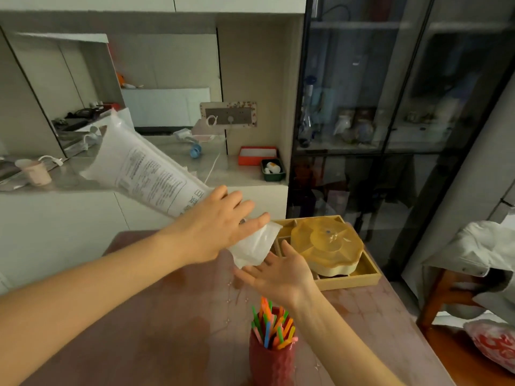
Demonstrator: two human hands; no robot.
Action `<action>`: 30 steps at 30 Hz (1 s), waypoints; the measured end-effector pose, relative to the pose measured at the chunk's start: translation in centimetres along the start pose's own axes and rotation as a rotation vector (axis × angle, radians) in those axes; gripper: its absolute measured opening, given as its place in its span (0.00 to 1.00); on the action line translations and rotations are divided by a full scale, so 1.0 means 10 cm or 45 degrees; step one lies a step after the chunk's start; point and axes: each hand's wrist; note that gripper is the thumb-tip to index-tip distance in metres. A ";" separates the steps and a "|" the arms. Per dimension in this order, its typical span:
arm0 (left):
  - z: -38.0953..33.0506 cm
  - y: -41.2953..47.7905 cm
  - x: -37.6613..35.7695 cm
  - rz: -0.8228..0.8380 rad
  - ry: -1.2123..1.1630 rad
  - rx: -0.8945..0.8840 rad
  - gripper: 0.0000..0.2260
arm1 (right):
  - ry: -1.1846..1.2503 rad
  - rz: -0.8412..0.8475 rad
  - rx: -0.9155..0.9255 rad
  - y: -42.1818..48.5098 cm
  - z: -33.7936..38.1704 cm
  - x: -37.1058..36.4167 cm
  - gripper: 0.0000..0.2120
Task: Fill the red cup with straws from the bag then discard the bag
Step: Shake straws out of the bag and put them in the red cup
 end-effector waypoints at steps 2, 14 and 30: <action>0.08 0.08 0.07 0.081 0.125 -0.089 0.36 | 0.062 0.022 -0.022 0.01 0.02 -0.02 0.31; 0.06 0.04 -0.06 0.120 -0.130 0.050 0.33 | 0.115 0.014 0.052 -0.04 0.11 0.01 0.24; -0.48 -0.35 -0.46 -0.116 -0.802 0.751 0.24 | -0.656 0.193 0.498 0.02 -0.23 0.11 0.35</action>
Point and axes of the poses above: each hand's wrist, its own y-axis towards the middle knuckle, its own x-axis out of the back of the hand, z = x × y, and after that the axes turned 8 degrees about -y, right-handed
